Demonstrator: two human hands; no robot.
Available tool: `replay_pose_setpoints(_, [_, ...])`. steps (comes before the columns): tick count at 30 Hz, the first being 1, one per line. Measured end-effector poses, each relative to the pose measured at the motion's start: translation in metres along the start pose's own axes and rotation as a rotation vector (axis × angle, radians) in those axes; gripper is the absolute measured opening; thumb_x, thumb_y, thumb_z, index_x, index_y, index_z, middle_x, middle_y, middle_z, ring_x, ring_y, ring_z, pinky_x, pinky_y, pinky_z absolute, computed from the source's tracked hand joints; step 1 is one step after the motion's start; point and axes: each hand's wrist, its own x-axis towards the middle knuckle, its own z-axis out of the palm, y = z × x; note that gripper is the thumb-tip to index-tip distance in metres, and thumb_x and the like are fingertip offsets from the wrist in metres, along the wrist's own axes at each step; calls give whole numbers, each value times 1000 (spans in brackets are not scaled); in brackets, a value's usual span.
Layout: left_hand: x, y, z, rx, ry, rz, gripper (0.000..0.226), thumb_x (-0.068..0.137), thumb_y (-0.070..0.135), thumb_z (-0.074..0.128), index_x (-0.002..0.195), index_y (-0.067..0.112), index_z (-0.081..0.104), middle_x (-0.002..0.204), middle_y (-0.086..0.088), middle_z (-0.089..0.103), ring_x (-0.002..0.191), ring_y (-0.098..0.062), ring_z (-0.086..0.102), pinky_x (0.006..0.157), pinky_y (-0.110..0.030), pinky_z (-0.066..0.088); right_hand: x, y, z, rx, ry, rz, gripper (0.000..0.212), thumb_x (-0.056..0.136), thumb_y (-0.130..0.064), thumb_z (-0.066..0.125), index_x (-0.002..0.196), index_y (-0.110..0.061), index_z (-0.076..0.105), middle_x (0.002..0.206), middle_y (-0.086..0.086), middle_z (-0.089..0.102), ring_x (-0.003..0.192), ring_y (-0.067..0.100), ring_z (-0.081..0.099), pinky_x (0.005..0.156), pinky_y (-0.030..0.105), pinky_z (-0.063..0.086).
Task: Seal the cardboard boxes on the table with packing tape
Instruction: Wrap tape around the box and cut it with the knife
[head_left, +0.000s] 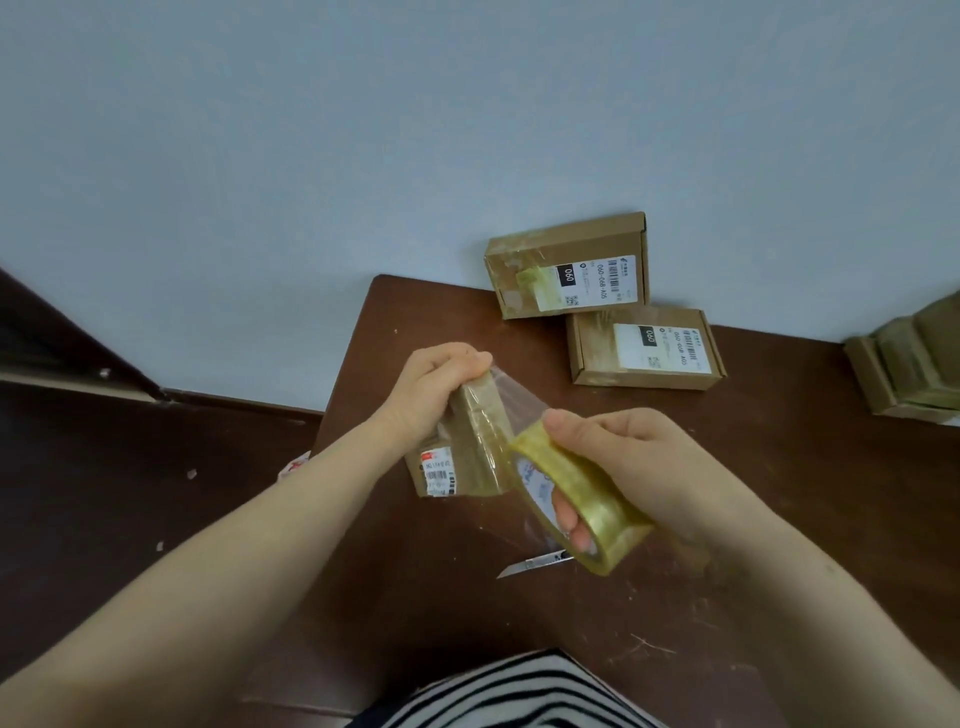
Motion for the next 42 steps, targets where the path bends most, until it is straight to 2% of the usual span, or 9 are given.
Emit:
replay_pose_setpoints(11, [10, -6, 13, 18, -31, 12, 37, 74, 42, 60, 53, 16, 45, 53, 6, 41, 53, -10, 40, 59, -25, 36, -13, 20, 5, 289, -32, 151, 44, 93, -36, 50, 67, -3, 63, 56, 14, 62, 43, 18, 58, 50, 27, 52])
replay_pose_setpoints(16, [13, -5, 10, -10, 18, 26, 50, 76, 37, 59, 62, -9, 46, 57, -2, 41, 54, -13, 41, 60, -28, 36, 3, 44, 22, 304, 53, 182, 41, 97, -35, 48, 75, -2, 60, 58, 14, 64, 44, 20, 59, 49, 26, 51])
replay_pose_setpoints(23, [12, 1, 4, -1, 37, -63, 32, 81, 33, 55, 66, 5, 50, 60, 0, 46, 56, -12, 46, 66, -31, 38, 33, 71, 47, 278, 132, 218, 39, 96, -37, 52, 82, -2, 59, 57, 11, 65, 43, 19, 59, 47, 26, 50])
replay_pose_setpoints(29, [-5, 4, 2, 235, 73, 40, 32, 80, 60, 54, 88, 30, 63, 79, 17, 62, 74, 7, 56, 65, -5, 42, 42, 74, 53, 214, 117, 141, 37, 97, -41, 50, 85, -7, 60, 58, 7, 67, 46, 17, 62, 48, 25, 51])
replay_pose_setpoints(32, [-2, 8, 4, 267, 98, 40, 27, 88, 37, 61, 82, 11, 59, 75, 0, 57, 63, -1, 49, 58, -9, 41, 46, 75, 64, 238, 84, 136, 37, 98, -40, 49, 85, -7, 59, 57, 6, 66, 46, 17, 61, 49, 25, 51])
replay_pose_setpoints(35, [2, 19, -1, 362, 128, -53, 17, 94, 30, 55, 95, 17, 65, 92, 2, 65, 76, 2, 56, 74, -23, 45, 53, 67, 66, 286, 93, 137, 36, 98, -37, 50, 82, -5, 58, 53, 8, 64, 42, 17, 59, 45, 22, 49])
replay_pose_setpoints(38, [4, 33, -12, 934, 121, 416, 33, 97, 33, 48, 123, 16, 59, 117, 1, 63, 109, -12, 54, 109, -40, 33, 61, 54, 59, 287, 81, 128, 36, 98, -34, 51, 82, -2, 58, 51, 10, 63, 39, 17, 57, 42, 21, 46])
replay_pose_setpoints(40, [2, 39, -13, 1125, -127, 707, 39, 97, 42, 43, 98, 13, 70, 98, 2, 69, 97, -16, 61, 112, -39, 28, 66, 50, 56, 283, 69, 129, 36, 98, -34, 51, 82, -2, 59, 52, 9, 63, 39, 18, 58, 43, 22, 47])
replay_pose_setpoints(42, [-7, 30, -8, 1235, -218, 817, 48, 96, 37, 42, 63, 11, 65, 64, 0, 64, 65, -21, 59, 88, -37, 45, 69, 50, 58, 289, 58, 125, 38, 97, -35, 52, 82, -2, 61, 53, 10, 64, 40, 19, 58, 44, 23, 48])
